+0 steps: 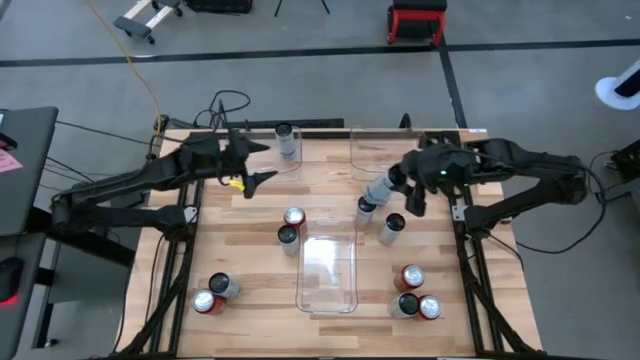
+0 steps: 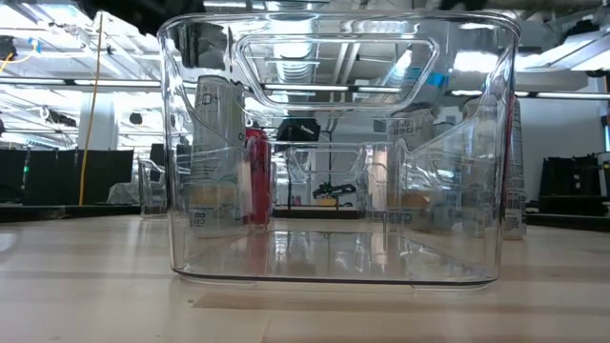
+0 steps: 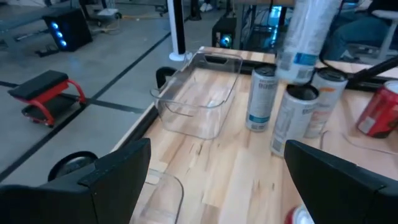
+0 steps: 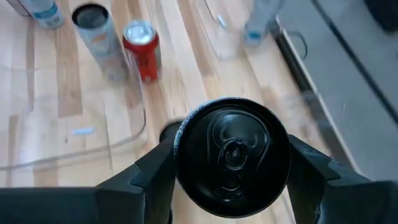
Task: Sort soda cans
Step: Put the white-blue soda can into the top left transparent bin
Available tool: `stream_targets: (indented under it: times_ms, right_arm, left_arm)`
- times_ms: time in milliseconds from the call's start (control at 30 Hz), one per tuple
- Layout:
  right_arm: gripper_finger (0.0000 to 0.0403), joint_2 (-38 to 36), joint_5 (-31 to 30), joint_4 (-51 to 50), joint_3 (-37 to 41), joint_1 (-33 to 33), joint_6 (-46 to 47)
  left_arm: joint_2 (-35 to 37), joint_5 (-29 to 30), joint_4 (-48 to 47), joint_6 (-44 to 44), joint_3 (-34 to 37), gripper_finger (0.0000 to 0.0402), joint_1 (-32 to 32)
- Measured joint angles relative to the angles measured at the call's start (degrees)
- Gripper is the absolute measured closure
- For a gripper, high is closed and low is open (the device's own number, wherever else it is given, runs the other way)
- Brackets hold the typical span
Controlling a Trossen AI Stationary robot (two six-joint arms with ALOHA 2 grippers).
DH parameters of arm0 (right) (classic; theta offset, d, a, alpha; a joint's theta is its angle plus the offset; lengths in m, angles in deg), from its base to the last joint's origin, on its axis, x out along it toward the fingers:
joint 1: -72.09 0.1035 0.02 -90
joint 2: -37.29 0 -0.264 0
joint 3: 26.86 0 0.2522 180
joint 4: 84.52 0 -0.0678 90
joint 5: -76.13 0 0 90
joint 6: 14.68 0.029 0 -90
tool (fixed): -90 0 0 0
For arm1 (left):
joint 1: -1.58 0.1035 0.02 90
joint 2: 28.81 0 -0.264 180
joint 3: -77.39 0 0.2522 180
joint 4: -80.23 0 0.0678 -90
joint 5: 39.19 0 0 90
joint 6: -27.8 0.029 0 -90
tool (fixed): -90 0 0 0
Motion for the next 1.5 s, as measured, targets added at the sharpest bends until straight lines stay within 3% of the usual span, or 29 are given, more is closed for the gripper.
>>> stream_targets:
  times_ms: [467, 633, 900, 1267, 1500]
  right_arm:
    - [0.0168, 21.38, 0.05, 20.1, -9.33, -4.59, -22.8]
    - [0.0168, 29.0, 0.5, 25.89, -15.77, -9.82, -24.93]
    - [0.0168, 39.37, 11.21, 24.96, -26.49, -17.84, -25.21]
    - [0.0168, 51.21, 15.96, 23.94, -36.75, -21.15, -26.73]
    - [0.0168, 55.54, 17.06, 22.31, -41.22, -21.51, -27.64]
  left_arm:
    - [-0.2, 0.59, -4.03, -0.57, 0.0, 0.0036, -3.89]
    - [0.54, 7.17, -7.67, -0.6, 0.0, 0.0036, -3.87]
    - [2.16, 9.51, -12.48, -1.47, 0.52, 0.0036, -3.87]
    - [6.48, 9.41, 1.41, 1.55, 14.52, 0.0036, -3.48]
    - [4.63, 8.61, 10.23, 0.84, 20.41, 0.0036, -3.48]
